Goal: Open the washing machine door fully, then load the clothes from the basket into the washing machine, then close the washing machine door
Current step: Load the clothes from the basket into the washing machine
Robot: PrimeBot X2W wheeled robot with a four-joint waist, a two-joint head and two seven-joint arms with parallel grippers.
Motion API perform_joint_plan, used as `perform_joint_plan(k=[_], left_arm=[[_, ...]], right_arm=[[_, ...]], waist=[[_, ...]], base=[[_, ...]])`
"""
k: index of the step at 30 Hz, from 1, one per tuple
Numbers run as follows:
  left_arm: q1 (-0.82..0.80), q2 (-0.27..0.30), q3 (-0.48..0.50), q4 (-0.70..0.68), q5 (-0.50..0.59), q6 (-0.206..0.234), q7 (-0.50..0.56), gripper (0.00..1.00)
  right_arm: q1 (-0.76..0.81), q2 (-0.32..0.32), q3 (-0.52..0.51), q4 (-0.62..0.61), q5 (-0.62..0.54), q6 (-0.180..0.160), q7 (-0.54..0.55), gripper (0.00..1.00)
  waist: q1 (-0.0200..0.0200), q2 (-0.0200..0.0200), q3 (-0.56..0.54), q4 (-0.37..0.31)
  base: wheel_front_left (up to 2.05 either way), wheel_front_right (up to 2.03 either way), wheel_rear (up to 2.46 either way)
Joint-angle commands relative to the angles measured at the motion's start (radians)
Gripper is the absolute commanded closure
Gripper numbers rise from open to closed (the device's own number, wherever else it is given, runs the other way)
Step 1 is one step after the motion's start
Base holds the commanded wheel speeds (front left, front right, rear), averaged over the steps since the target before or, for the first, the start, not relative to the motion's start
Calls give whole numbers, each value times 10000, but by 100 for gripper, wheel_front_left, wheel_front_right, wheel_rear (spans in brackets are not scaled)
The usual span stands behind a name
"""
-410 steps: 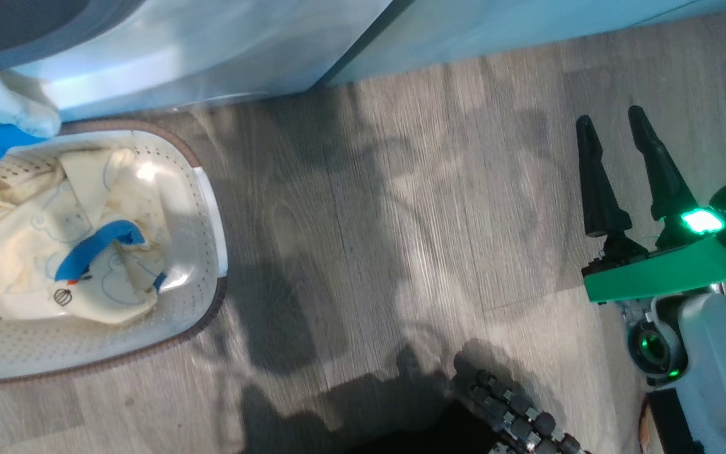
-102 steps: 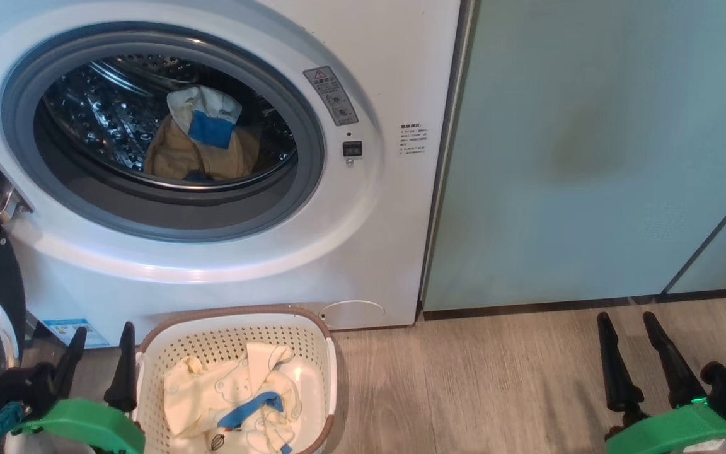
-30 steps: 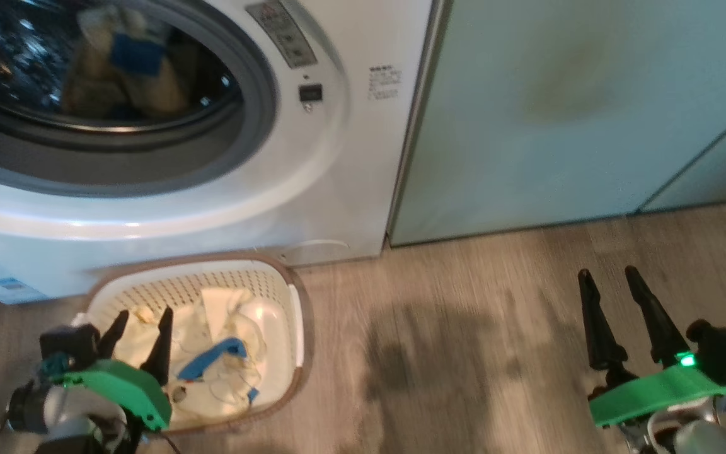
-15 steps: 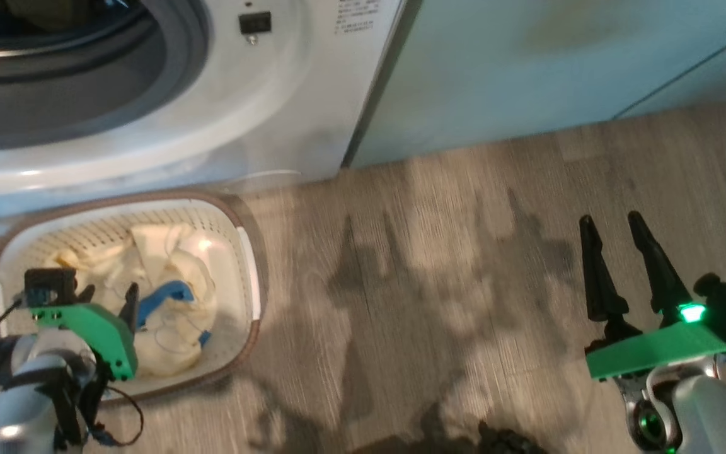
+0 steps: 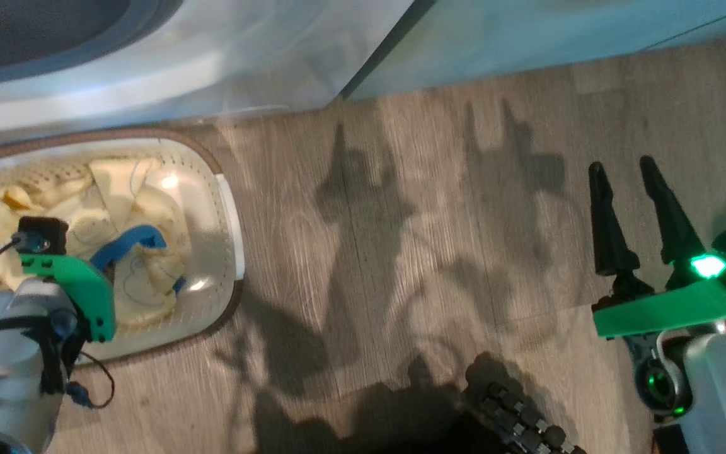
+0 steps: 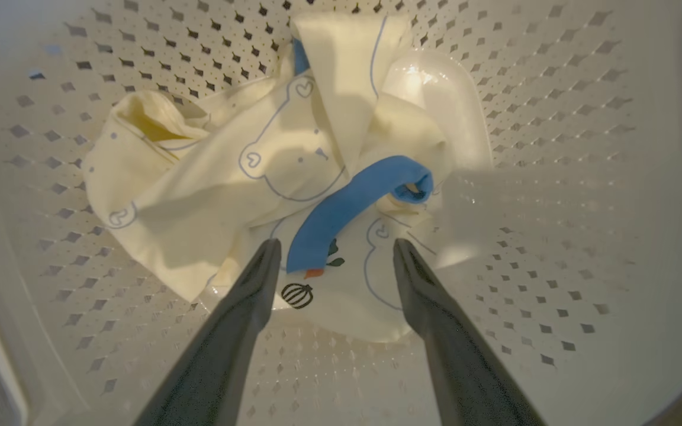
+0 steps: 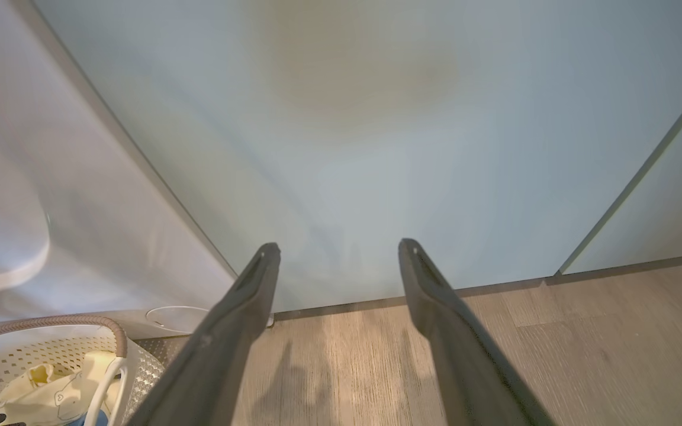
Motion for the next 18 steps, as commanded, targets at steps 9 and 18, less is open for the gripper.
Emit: perform_joint_plan(k=[9,18], left_arm=[[-1137,469,-528,707,415,-7,168,0],[-1407,206,-1314,903,830,-7,146,0]], right_arm=[[-251,-320,-42,-529,-168,2,-67,0],[-268,-428,-87,-607,-223,2,-67,0]], waist=[[-1,0,1144,251],[-1,0,1464,294]], base=[[0,0,0],[0,0,0]])
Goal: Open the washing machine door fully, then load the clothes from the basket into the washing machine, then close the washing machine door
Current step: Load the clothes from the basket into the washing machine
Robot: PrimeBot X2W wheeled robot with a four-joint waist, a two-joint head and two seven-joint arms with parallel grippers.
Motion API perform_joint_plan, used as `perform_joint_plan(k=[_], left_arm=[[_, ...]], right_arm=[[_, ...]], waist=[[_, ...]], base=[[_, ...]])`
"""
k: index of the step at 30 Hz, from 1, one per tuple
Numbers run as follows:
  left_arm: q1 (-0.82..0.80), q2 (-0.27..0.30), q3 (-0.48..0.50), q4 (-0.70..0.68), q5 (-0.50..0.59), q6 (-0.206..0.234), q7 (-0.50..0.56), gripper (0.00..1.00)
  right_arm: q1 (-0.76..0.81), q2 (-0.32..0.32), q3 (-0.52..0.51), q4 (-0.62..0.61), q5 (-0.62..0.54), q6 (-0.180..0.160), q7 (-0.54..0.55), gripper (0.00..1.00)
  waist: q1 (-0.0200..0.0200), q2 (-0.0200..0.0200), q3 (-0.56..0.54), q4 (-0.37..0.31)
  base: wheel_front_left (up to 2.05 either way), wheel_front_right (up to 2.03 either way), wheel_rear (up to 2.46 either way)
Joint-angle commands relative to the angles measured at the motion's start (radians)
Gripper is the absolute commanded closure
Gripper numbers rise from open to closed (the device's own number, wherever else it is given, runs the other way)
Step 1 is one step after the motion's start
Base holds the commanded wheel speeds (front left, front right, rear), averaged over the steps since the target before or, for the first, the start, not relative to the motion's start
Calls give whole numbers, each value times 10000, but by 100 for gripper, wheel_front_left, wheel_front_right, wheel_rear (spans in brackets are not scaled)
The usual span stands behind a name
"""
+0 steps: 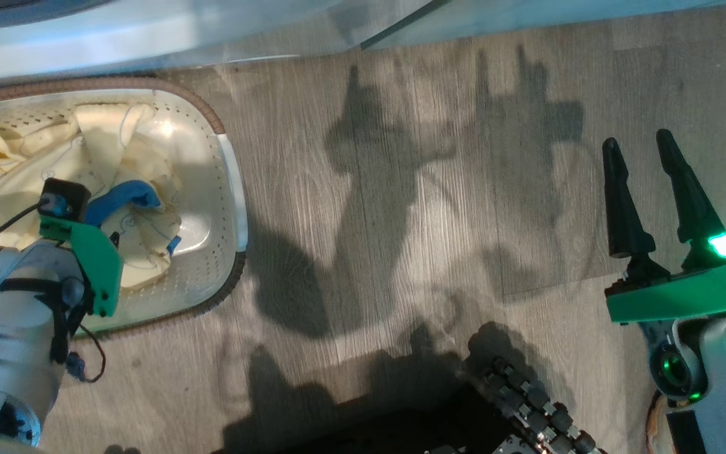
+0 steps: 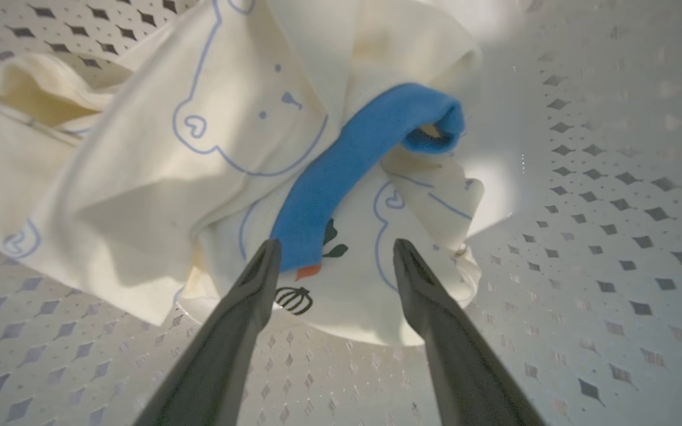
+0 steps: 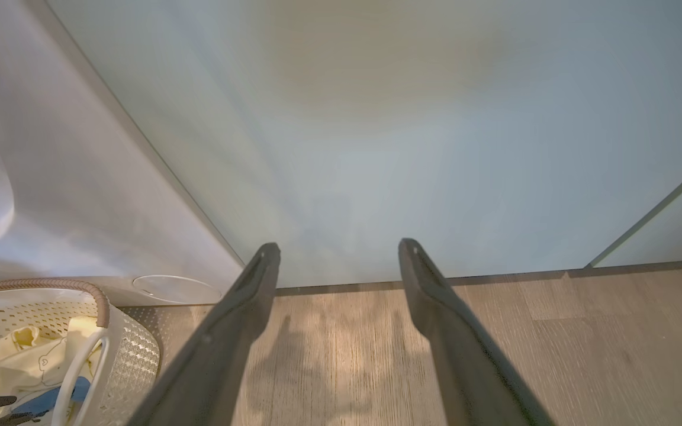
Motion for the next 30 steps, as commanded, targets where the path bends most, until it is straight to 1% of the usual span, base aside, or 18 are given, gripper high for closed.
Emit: perform_joint_plan(k=[1,8,10,22,27,30], left_arm=[[-18,314,153,21,31,-7,-63,0],[-258,393,-115,82,170,8,-91,0],[-342,402,-156,97,192,117,-106,0],[-550,230,-497,146,286,337,300,0],[-663,201,-663,152,347,354,425,0],[-778,252,-701,155,362,543,390,0]], right_arm=[[86,-237,83,-284,-73,2,-67,0],[85,-293,66,-327,-94,2,-67,0],[92,-318,47,-329,-103,2,-67,0],[232,-469,-184,-458,-205,2,-67,0],[290,-552,-275,-526,-246,2,-67,0],[312,-596,-298,-572,-267,2,-67,0]], waist=[[0,0,62,-7],[0,0,353,-42],[0,0,436,-43],[0,0,732,165],[0,0,866,263],[0,0,943,306]], base=[[0,0,0],[0,0,0],[0,0,0],[0,0,0],[0,0,0],[0,0,0]])
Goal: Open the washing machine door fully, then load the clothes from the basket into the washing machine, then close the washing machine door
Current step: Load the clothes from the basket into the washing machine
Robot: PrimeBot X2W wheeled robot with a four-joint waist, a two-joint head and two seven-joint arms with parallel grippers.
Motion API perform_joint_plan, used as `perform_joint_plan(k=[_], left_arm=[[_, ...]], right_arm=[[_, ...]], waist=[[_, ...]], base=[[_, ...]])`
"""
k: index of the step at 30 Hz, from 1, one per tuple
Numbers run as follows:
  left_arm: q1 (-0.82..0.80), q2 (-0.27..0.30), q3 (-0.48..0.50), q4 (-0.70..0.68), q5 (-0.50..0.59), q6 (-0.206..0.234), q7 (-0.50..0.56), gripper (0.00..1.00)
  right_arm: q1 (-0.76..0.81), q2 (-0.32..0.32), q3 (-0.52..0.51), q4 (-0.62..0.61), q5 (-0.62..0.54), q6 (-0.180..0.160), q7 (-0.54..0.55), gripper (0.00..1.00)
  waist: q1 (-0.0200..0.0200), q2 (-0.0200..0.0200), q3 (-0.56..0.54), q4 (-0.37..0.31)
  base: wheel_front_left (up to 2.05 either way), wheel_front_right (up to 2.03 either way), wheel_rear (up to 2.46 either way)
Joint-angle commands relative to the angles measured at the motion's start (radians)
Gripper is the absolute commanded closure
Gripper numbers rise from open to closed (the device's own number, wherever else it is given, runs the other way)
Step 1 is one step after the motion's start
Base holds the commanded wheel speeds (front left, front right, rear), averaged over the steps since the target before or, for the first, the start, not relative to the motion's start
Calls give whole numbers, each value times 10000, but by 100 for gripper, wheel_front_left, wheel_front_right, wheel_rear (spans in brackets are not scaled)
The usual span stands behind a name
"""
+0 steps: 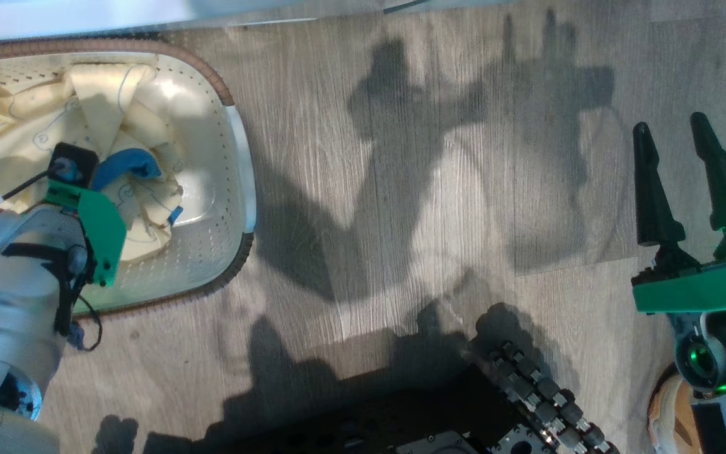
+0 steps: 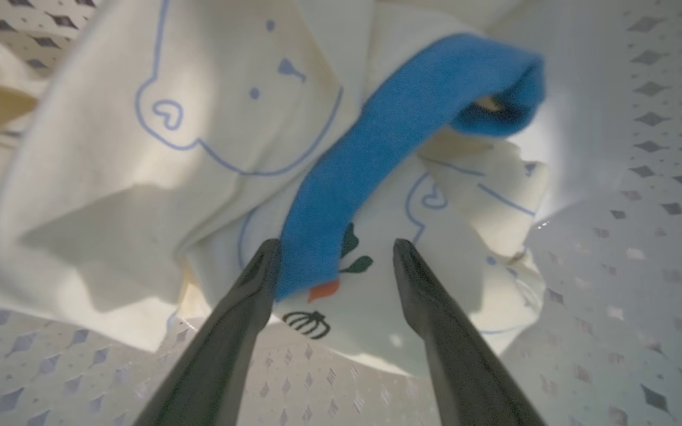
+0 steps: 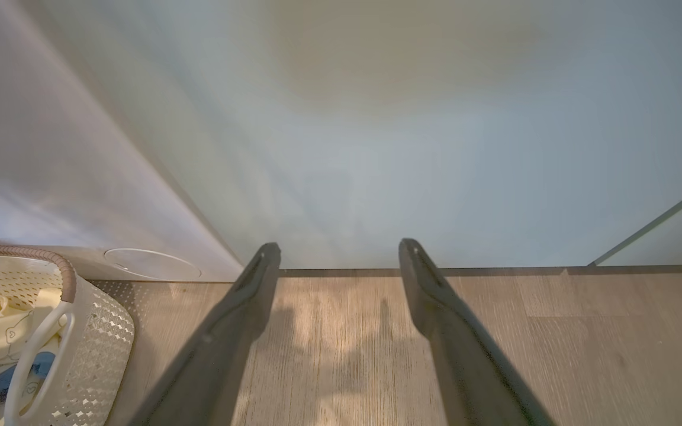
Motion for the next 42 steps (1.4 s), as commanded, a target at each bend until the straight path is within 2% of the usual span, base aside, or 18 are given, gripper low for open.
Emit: perform_joint_plan(k=[1,5,6,7,8,11,12,20,29,42], left_arm=[[59,354,130,46,107,223,-54,0],[14,445,242,47,-21,651,-48,0],[14,465,283,48,-70,735,-73,7],[19,481,321,48,-122,775,-88,33],[24,489,347,48,-169,784,-87,52],[20,509,366,48,-250,771,-110,83],[14,515,363,48,-270,752,-99,100],[-129,566,389,49,-440,571,-304,100],[26,660,591,49,-798,412,-1405,100],[1192,146,977,-16,-1498,-76,-2415,100]], right_arm=[[419,-244,33,-294,-61,2,-67,0],[431,-267,1,-350,-73,2,-67,0],[433,-275,-6,-359,-76,2,-67,0],[436,-289,-12,-370,-80,2,-67,0],[441,-301,-21,-382,-80,2,-67,0],[466,-335,-69,-405,-78,2,-67,0],[474,-344,-82,-409,-80,2,-67,0],[485,-366,-113,-418,-95,2,-67,0],[67,-122,169,-264,3,2,-67,0],[197,-117,349,233,114,2,-67,0]], waist=[[0,0,49,27],[0,0,93,50],[0,0,95,52],[0,0,94,51],[0,0,91,50],[0,0,85,56],[0,0,85,61],[0,0,123,83],[0,0,-275,-165],[0,0,-2383,96]], base=[[0,0,0],[0,0,0],[0,0,0],[0,0,0],[0,0,0],[0,0,0],[0,0,0],[0,0,0],[0,0,0],[0,0,0]])
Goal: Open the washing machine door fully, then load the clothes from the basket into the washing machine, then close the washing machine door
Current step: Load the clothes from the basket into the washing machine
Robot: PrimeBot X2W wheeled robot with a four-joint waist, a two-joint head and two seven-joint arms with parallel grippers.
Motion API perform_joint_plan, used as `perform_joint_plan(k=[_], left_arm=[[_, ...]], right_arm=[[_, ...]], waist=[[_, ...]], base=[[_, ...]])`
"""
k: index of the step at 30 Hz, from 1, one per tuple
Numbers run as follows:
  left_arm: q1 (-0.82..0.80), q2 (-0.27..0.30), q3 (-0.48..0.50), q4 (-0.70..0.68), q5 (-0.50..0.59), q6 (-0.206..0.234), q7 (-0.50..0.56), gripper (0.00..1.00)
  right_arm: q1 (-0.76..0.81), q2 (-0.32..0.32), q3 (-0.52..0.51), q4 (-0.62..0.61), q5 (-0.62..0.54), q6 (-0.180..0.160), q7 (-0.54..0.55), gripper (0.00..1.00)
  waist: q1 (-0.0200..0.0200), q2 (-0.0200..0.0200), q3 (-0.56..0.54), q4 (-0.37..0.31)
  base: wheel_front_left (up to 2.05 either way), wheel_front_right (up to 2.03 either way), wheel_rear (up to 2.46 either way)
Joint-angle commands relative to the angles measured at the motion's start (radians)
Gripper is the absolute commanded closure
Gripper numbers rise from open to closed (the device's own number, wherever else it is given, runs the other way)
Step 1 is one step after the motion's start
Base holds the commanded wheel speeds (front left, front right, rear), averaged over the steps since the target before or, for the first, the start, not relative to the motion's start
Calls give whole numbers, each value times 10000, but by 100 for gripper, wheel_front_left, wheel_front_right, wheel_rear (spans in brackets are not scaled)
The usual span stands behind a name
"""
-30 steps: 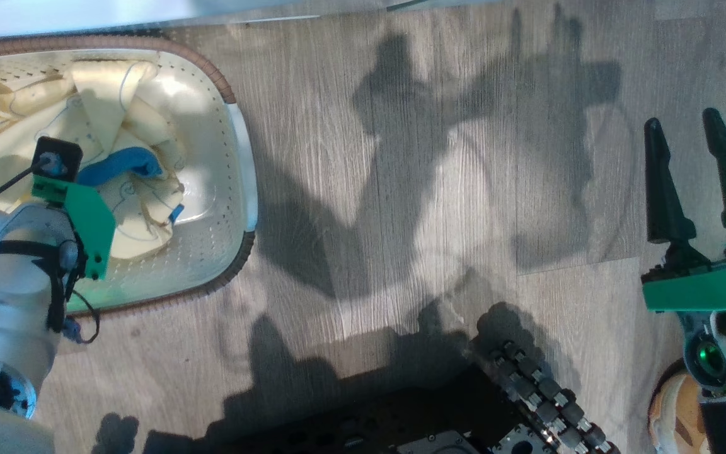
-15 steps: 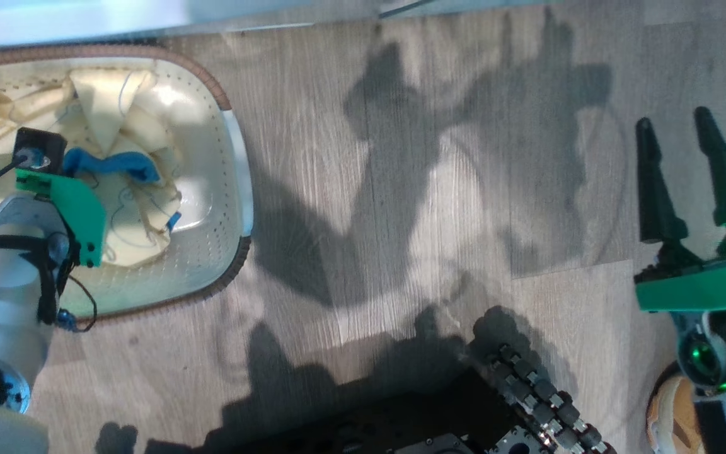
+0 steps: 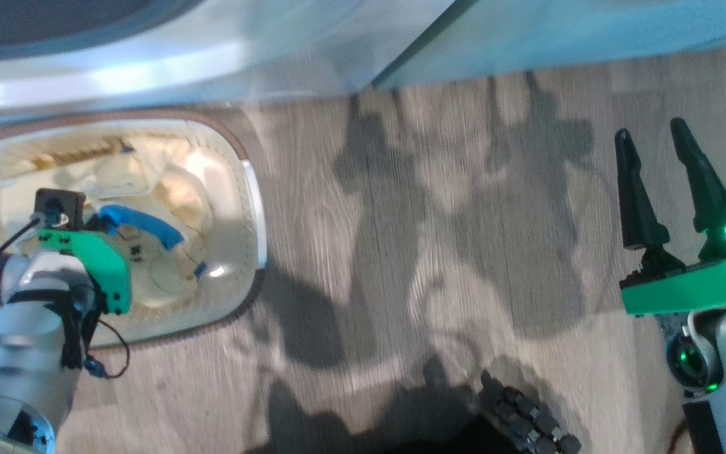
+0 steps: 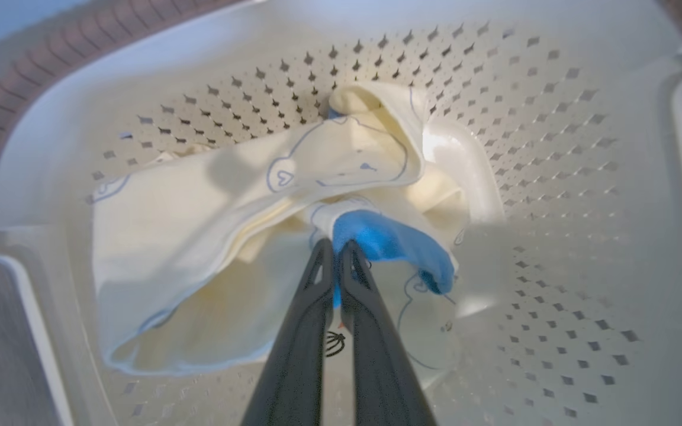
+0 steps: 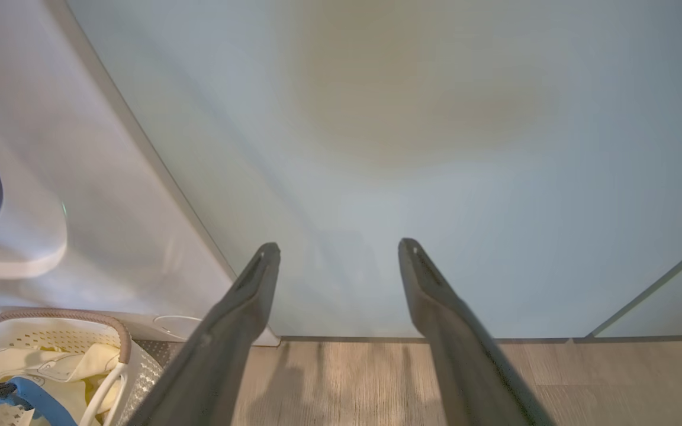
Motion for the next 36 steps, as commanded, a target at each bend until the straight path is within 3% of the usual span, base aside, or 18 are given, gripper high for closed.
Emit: perform_joint_plan(k=[1,20,36], left_arm=[[402,227,369,-238,-151,-137,-178,100],[3119,-266,1995,-3833,-463,-391,-190,100],[5175,-629,3940,-6720,-342,-400,-191,100]], right_arm=[[493,-161,186,-126,119,2,-67,0],[1592,-346,335,337,261,2,-67,0],[2384,-397,354,508,325,2,-67,0]], waist=[[1,-1,-886,203],[1,-1,-3747,791],[1,-1,-5268,1070]], base=[[0,0,0],[0,0,0],[0,0,0]])
